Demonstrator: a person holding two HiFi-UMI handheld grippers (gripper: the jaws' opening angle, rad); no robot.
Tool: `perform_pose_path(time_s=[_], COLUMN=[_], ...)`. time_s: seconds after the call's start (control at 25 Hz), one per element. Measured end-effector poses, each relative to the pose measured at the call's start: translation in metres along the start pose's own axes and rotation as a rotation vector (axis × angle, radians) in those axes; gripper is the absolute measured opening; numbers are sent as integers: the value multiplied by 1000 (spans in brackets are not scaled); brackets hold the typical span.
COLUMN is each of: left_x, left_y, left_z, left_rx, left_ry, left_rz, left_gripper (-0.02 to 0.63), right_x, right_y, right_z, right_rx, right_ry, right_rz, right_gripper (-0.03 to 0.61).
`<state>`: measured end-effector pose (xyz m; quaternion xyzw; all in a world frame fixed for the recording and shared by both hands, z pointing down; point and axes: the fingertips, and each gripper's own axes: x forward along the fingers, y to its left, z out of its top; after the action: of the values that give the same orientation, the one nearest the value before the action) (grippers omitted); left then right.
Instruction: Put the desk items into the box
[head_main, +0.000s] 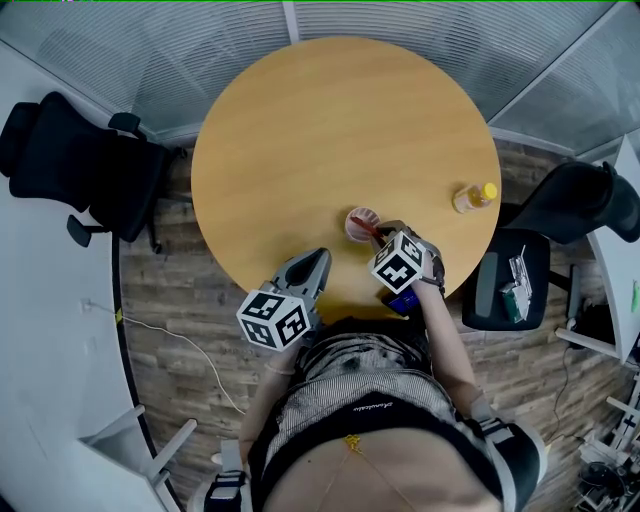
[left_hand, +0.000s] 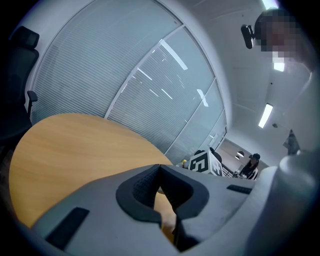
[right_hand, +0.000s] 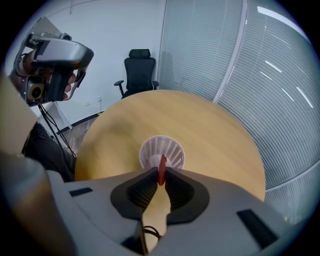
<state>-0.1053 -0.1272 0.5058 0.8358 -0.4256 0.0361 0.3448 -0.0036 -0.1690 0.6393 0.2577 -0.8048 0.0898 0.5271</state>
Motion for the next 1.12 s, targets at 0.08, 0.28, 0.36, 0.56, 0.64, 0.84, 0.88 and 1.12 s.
perform_pose_path(time_s=[0.08, 0.28, 0.36, 0.56, 0.64, 0.84, 0.88, 1.12], left_x=[0, 1, 2, 2, 2, 2, 2, 2], left_y=[0, -1, -1, 0, 0, 1, 1, -1], left_z=[0, 0, -1, -2, -3, -4, -4, -7], left_rx=[0, 5, 7, 5, 4, 4, 6, 8], left_ry=[2, 8, 12, 19, 20, 22, 24, 32], left_rz=[-1, -6, -6, -5, -3, 1, 2, 1], left_gripper=[18, 18, 18, 18, 18, 18, 18, 18], right_x=[2, 3, 4, 3, 3, 3, 3, 4], right_y=[1, 1, 1, 1, 1, 0, 0, 1], right_z=[0, 1, 1, 2, 1, 2, 2, 1], right_rx=[1, 25, 34, 42, 38, 36, 37, 43], right_ry=[0, -14, -20, -26, -26, -32, -31, -30], right_rz=[3, 11, 19, 21, 19, 18, 19, 23], right_gripper=[60, 60, 60, 60, 60, 60, 60, 60])
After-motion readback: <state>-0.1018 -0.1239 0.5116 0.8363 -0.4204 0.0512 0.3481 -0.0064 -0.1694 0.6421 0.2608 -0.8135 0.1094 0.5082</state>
